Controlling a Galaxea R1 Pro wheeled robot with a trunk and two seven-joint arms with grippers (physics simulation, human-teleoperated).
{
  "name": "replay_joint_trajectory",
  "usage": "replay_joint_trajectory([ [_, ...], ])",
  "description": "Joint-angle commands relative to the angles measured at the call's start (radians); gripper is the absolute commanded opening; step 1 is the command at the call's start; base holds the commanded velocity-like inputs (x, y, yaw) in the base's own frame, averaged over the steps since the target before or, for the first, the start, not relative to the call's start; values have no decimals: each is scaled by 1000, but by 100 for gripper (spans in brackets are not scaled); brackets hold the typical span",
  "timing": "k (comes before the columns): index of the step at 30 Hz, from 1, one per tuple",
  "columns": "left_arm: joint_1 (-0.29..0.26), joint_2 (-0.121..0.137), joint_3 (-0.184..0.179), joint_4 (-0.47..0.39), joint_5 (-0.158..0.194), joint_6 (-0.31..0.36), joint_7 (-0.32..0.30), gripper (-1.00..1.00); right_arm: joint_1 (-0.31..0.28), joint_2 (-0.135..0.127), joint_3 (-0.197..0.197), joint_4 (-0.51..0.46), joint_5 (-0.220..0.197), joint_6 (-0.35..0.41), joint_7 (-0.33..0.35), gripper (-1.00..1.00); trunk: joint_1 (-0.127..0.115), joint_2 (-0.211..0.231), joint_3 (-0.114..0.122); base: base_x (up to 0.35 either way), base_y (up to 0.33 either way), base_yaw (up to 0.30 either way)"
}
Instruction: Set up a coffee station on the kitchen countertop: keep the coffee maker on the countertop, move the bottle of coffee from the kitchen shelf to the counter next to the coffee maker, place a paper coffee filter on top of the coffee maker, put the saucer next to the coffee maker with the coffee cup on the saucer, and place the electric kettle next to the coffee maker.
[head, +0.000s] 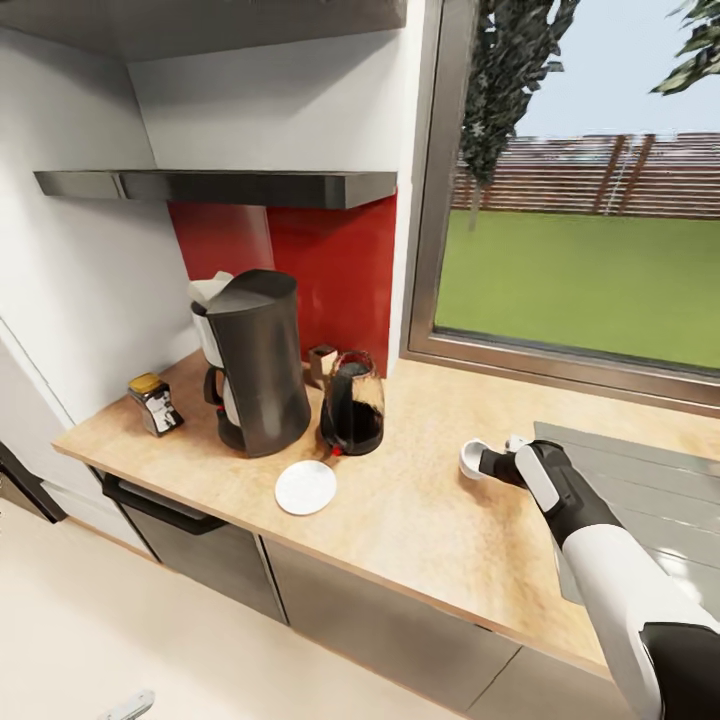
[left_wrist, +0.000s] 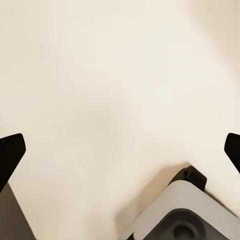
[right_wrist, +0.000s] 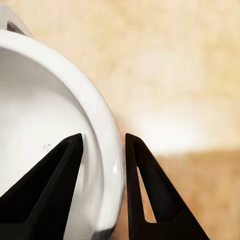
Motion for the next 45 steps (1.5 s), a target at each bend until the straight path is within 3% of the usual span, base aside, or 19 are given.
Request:
replay_joint_trajectory([
  [1,-1,0,8,-1,-3,1,2,100,-1,0,0,-1,-11,3,-9,-100,1,-2,0,0,0,67],
  [13,-1,-1,7,-1,-4,0,1,100,0,8,0,1,-11,3,-9,-100,1,-2,19,0,95,68],
  [17,-1,-20,6,-2,-6,-1,1,100,0,8,0,1,-11,3,-9,-100,1,-2,26,0,302,68],
  [30,-1,-32,5,-3,-9,-3,-4,100,-1,8,0,1,-12,3,-9,-100,1,-2,47,0,314,47],
  [35,-1,-48,5,-4,-9,-3,-5,100,0,8,0,2,-12,3,-9,-100,1,-2,55,-18,316,2],
  [45,-1,-55,5,-4,-58,-3,-5,100,0,8,0,2,-12,3,-8,-100,1,-2,68,-242,194,0],
])
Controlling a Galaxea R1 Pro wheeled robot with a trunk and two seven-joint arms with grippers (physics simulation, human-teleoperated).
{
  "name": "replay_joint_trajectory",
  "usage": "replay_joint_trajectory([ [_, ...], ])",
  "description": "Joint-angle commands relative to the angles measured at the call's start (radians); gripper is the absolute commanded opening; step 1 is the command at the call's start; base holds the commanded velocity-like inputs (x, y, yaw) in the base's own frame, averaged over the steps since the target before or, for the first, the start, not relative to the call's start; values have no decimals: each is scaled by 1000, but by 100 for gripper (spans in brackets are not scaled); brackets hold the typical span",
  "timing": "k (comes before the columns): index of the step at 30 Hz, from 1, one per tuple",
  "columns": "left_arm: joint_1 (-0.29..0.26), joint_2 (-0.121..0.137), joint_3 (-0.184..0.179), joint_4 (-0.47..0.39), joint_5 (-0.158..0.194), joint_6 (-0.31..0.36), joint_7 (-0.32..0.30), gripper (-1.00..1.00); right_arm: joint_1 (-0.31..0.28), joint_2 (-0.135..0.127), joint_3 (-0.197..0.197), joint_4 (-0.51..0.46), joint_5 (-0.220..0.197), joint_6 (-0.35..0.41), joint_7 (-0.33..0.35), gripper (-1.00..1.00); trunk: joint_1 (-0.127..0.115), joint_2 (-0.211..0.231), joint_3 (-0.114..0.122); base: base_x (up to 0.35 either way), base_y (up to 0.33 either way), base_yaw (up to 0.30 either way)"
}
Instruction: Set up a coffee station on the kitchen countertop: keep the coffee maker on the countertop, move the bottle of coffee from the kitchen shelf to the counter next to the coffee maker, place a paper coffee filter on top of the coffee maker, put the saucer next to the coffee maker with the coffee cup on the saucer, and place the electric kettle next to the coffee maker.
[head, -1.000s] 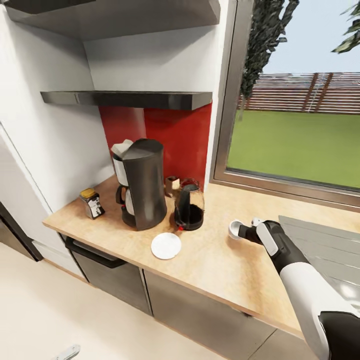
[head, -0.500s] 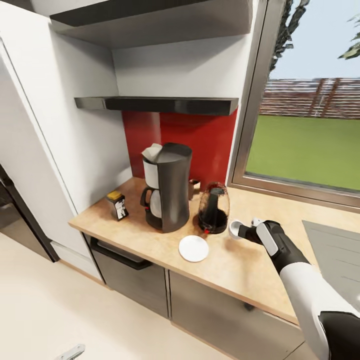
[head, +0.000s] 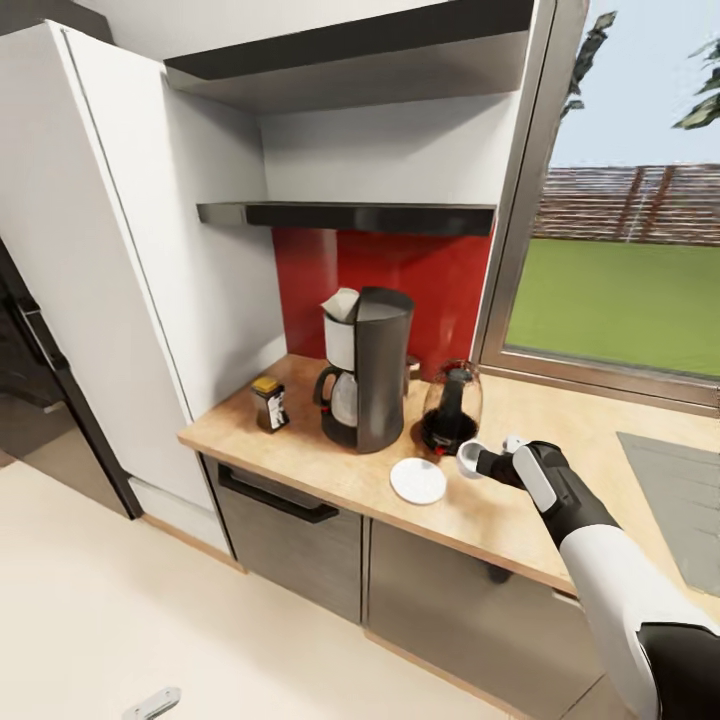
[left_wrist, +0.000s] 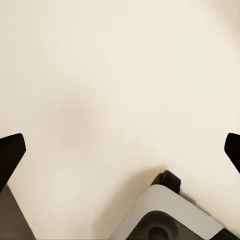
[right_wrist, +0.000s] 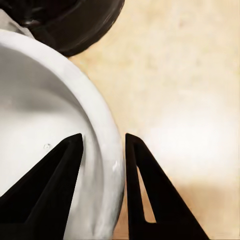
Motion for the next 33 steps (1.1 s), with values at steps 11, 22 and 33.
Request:
replay_joint_trajectory([
  [11,-1,-2,8,-1,-2,0,2,100,0,-4,0,1,-10,3,-8,-100,0,-2,-2,-93,64,0],
  [22,-1,-2,8,0,-2,0,2,100,0,-4,0,1,-11,3,-8,-100,0,-2,-2,-104,161,0],
  [33,-1,0,8,-1,-2,0,3,100,0,-4,0,1,-11,3,-8,-100,0,-2,-2,1,156,0],
])
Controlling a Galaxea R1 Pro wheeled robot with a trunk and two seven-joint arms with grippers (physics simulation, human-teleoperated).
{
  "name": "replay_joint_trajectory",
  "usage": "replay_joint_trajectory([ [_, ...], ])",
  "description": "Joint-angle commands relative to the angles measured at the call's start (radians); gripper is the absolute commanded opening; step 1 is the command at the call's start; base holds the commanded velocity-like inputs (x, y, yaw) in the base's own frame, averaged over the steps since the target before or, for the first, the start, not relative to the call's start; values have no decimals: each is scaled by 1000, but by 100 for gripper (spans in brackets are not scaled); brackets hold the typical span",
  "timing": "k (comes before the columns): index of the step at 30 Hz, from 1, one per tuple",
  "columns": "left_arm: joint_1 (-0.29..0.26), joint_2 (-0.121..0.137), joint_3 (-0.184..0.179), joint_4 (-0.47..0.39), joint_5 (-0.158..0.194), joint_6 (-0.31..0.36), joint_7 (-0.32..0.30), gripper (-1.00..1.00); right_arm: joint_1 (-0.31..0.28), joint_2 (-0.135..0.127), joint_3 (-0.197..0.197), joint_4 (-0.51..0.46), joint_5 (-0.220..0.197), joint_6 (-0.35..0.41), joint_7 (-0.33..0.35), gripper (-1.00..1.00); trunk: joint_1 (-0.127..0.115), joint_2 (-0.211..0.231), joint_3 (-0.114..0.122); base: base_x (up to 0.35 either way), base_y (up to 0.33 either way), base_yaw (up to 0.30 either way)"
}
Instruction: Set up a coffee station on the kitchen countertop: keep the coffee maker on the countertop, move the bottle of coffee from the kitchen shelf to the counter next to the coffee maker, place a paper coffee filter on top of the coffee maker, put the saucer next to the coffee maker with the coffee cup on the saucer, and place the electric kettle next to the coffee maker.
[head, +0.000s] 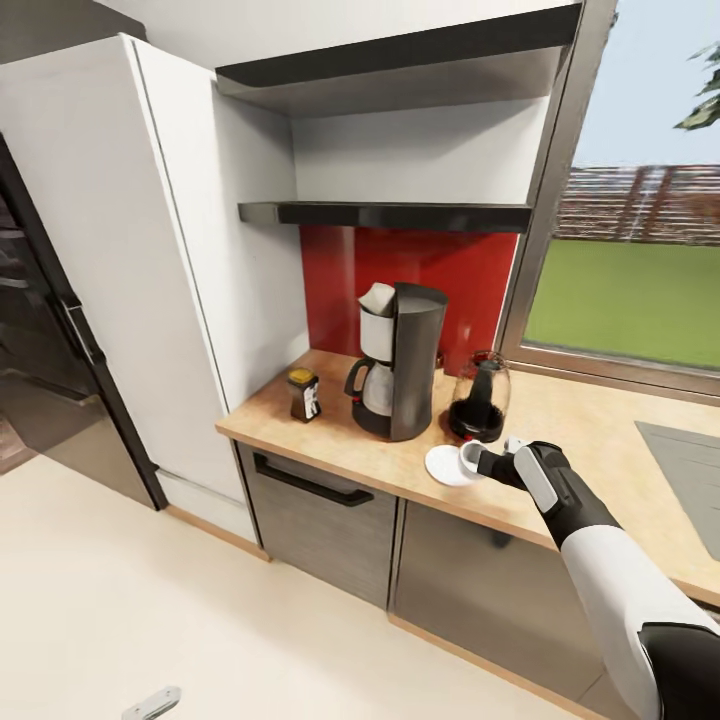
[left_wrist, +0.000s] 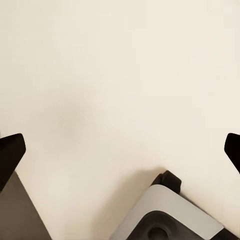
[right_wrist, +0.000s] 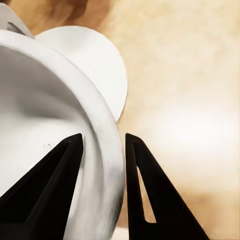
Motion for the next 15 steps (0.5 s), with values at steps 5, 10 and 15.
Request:
replay_joint_trajectory([
  [5,-1,0,8,-1,-2,0,2,100,-1,0,-1,-1,-11,3,-9,-100,1,-2,-2,6,35,0],
  [10,-1,0,8,-1,-2,0,2,100,-1,0,-1,-1,-11,3,-9,-100,1,-2,-2,118,139,0],
  [15,-1,0,8,-1,-2,0,2,100,-1,0,-1,-1,-11,3,-9,-100,1,-2,-2,30,31,0],
])
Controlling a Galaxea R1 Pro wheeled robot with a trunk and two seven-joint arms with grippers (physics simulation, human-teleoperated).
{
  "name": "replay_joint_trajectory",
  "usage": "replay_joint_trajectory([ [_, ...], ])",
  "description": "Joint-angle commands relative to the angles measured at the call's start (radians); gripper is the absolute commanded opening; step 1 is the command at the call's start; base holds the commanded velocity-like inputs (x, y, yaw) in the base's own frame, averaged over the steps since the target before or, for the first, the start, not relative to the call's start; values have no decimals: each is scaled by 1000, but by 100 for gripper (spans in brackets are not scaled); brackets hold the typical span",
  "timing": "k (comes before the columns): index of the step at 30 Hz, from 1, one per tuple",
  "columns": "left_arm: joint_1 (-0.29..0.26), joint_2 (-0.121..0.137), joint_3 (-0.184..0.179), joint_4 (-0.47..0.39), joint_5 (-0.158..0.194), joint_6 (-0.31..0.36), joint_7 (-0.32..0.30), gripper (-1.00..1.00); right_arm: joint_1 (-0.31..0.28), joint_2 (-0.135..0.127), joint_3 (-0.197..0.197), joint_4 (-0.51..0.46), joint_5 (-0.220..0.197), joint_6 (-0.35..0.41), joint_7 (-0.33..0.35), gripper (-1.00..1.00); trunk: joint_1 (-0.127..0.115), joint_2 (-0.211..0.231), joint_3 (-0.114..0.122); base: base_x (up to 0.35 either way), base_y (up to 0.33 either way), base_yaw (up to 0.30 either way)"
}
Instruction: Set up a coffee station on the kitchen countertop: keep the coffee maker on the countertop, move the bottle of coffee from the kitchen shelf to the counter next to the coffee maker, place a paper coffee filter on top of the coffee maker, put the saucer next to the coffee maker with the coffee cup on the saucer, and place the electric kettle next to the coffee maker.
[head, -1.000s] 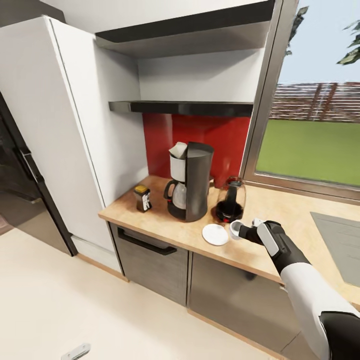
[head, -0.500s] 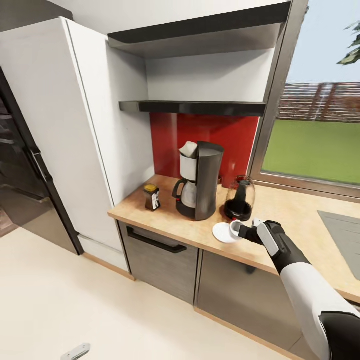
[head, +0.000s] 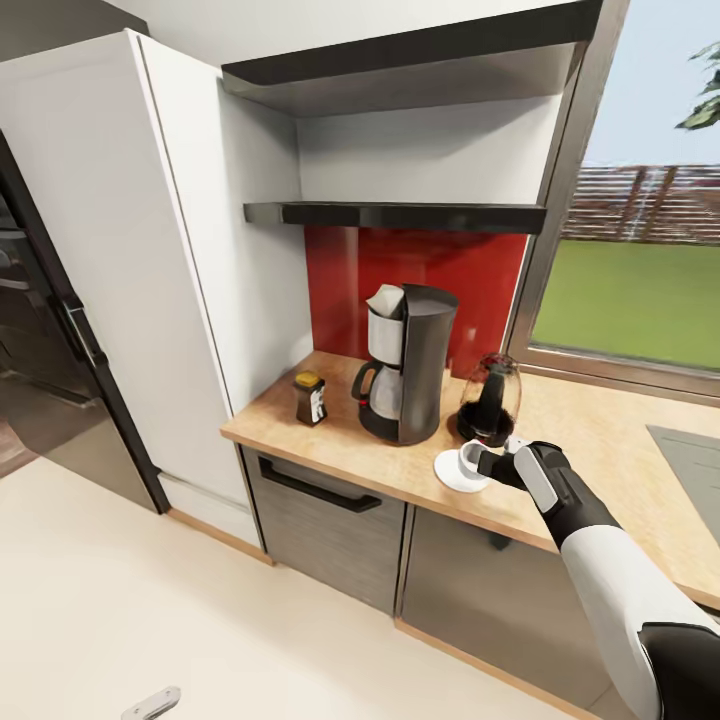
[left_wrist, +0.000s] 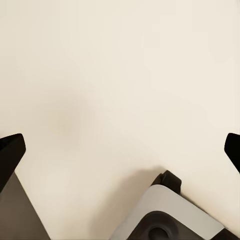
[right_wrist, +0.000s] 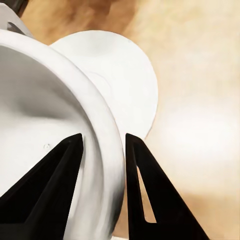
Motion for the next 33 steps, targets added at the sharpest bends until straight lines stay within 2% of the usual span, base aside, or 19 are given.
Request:
replay_joint_trajectory([
  [1,-1,0,8,-1,-1,0,2,100,-1,0,0,-1,-11,3,-9,-100,1,-2,-2,28,9,0],
  [17,-1,0,8,-1,1,2,5,100,-1,0,0,-2,-11,3,-10,-100,1,-2,-2,137,59,0],
  [27,-1,0,9,-1,2,2,7,100,-1,0,0,-2,-11,3,-11,-100,1,-2,-2,18,13,-1],
  [33,-1,0,8,0,1,2,5,100,-1,0,0,-2,-11,3,-10,-100,1,-2,-2,0,0,-155],
])
